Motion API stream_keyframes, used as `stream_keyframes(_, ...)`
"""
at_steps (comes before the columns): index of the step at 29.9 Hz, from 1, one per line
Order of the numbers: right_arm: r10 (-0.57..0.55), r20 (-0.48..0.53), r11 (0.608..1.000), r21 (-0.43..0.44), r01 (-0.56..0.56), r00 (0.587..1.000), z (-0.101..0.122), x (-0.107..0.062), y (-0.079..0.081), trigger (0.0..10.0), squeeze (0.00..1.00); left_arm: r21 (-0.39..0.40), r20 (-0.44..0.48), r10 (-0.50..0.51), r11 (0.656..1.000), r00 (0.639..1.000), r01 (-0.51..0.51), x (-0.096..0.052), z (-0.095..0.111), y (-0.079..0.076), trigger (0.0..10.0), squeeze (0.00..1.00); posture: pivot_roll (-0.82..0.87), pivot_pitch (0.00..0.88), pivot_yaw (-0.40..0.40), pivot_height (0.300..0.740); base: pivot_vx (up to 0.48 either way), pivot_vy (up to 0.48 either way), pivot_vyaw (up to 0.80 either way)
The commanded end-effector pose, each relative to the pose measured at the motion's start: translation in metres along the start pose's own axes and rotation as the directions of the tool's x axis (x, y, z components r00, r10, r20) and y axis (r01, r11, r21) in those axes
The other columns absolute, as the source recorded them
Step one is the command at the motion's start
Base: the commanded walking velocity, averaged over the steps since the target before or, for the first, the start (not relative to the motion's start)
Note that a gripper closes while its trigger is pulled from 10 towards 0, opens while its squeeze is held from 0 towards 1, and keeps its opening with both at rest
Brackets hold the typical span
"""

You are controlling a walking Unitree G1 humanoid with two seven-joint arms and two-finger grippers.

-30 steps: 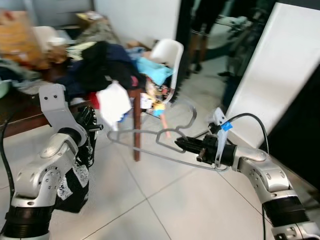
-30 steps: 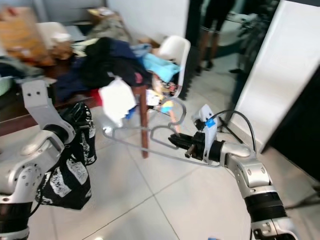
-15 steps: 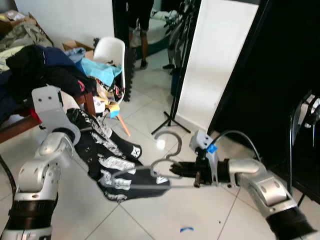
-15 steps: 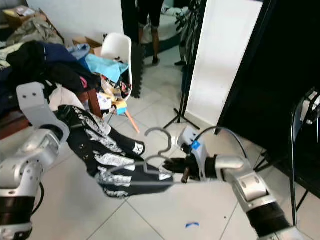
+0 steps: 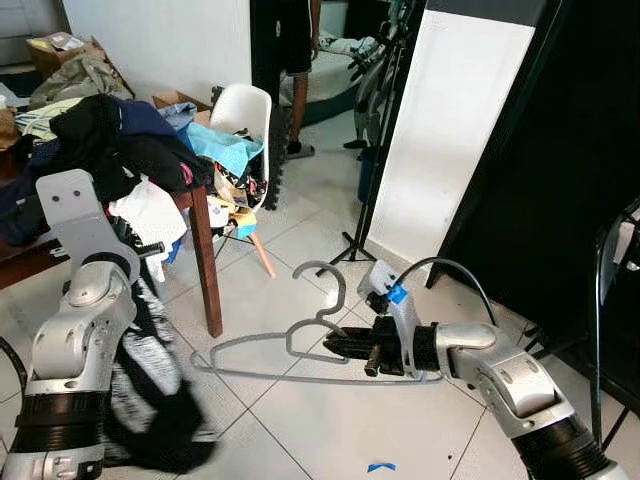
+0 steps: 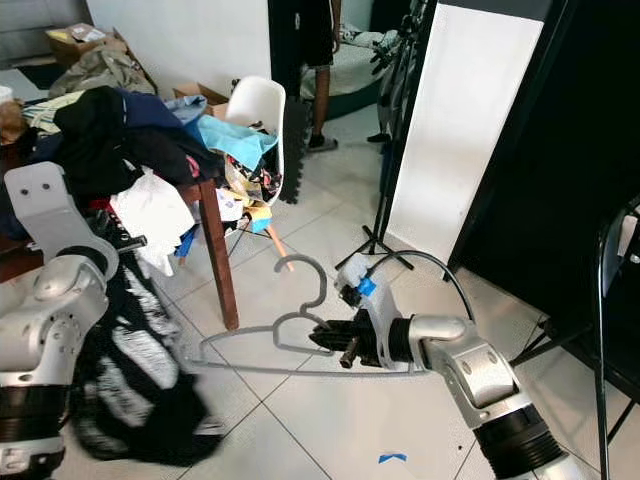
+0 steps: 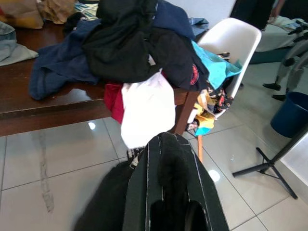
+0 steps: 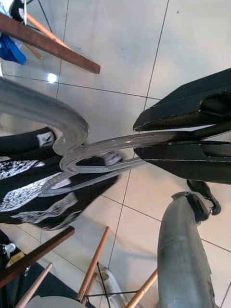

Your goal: Hang hanger

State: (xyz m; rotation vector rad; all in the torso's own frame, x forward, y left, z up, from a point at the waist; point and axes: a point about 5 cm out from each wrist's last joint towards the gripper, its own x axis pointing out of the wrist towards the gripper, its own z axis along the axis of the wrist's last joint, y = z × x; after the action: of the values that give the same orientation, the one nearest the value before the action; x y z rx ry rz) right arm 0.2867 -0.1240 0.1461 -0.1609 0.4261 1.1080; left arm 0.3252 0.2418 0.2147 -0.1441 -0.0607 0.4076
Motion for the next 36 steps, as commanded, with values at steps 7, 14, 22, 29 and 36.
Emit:
stream_keyframes(7, 0.075, -0.044, 0.997, -0.003, -0.075, 0.996, 0.001, 0.004, 0.019, 10.0, 0.00, 0.019, -0.001, 0.113, 0.993, 0.994, -0.113, 0.004, -0.002, 0.002, 10.0, 0.00, -0.01, 0.000, -0.025, 0.740, 0.000, 0.000, 0.00)
stream_keyframes(14, 0.024, -0.038, 0.999, 0.045, -0.022, 0.999, 0.000, 0.012, 0.015, 10.0, 0.00, 0.036, -0.048, 0.131, 0.991, 0.990, -0.129, 0.005, -0.011, 0.004, 10.0, 0.00, -0.01, 0.000, -0.026, 0.740, 0.000, 0.000, -0.23)
stream_keyframes(22, -0.159, -0.030, 0.969, 0.186, 0.162, 0.987, -0.003, 0.024, -0.001, 10.0, 0.00, 0.180, -0.167, 0.055, 0.983, 0.984, -0.024, 0.011, -0.036, 0.005, 10.0, 0.00, -0.02, 0.000, -0.019, 0.740, 0.000, 0.000, -0.80)
stream_keyframes(29, -0.263, -0.035, 0.933, 0.243, 0.264, 0.964, 0.000, 0.022, -0.012, 10.0, 0.00, 0.115, -0.348, -0.059, 0.988, 0.936, 0.105, 0.017, -0.047, -0.003, 10.0, 0.00, -0.02, 0.000, -0.010, 0.740, 0.000, 0.000, -0.80)
stream_keyframes(36, -0.293, -0.047, 0.917, 0.270, 0.294, 0.955, 0.000, 0.024, -0.012, 10.0, 0.00, 0.584, -0.508, -0.053, 0.712, 0.860, 0.389, 0.018, -0.064, 0.009, 10.0, 0.00, -0.03, 0.000, 0.002, 0.740, 0.000, 0.000, -0.80)
